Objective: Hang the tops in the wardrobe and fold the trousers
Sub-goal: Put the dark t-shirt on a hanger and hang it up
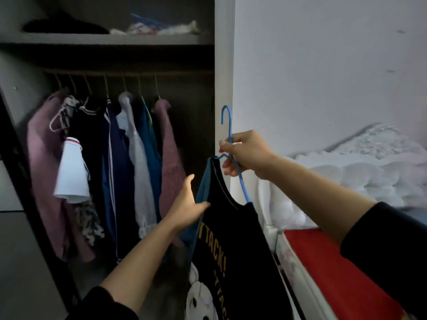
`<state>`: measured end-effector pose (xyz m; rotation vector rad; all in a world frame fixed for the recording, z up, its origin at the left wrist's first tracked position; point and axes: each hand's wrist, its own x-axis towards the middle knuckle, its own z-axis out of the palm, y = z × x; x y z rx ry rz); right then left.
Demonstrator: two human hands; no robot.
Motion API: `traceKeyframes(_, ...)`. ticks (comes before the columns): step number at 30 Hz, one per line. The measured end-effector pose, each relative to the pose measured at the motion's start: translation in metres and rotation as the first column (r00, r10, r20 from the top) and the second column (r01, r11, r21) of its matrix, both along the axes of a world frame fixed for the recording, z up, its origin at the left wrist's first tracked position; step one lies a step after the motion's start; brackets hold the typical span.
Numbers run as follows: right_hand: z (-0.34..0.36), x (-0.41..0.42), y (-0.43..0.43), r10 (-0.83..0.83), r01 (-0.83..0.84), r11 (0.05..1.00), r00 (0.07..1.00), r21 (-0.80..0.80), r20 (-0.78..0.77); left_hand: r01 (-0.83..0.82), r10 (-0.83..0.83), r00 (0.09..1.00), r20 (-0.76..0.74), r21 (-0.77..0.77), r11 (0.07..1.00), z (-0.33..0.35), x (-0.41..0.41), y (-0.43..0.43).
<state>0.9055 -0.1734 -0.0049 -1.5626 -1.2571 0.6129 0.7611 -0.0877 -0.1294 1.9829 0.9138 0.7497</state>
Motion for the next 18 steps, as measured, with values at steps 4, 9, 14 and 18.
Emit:
traceKeyframes(4,0.009,-0.008,0.061,0.033,-0.035,0.999,0.995,0.02,0.091,0.054,-0.058,0.998,-0.036,-0.09,0.994,0.007,0.017,0.073)
traceKeyframes(9,0.023,-0.008,0.139,-0.055,0.042,0.997,0.974,0.061,0.218,0.141,-0.136,0.986,-0.092,0.046,0.989,0.02,0.032,0.142)
traceKeyframes(14,0.035,0.002,0.215,-0.13,0.123,0.992,0.964,0.042,0.234,-0.079,0.3,0.905,-0.303,0.573,0.816,0.052,0.036,0.219)
traceKeyframes(18,0.047,0.006,0.279,-0.187,0.18,0.982,0.953,0.051,0.239,-0.125,0.429,0.888,-0.167,0.809,0.574,0.098,0.033,0.277)
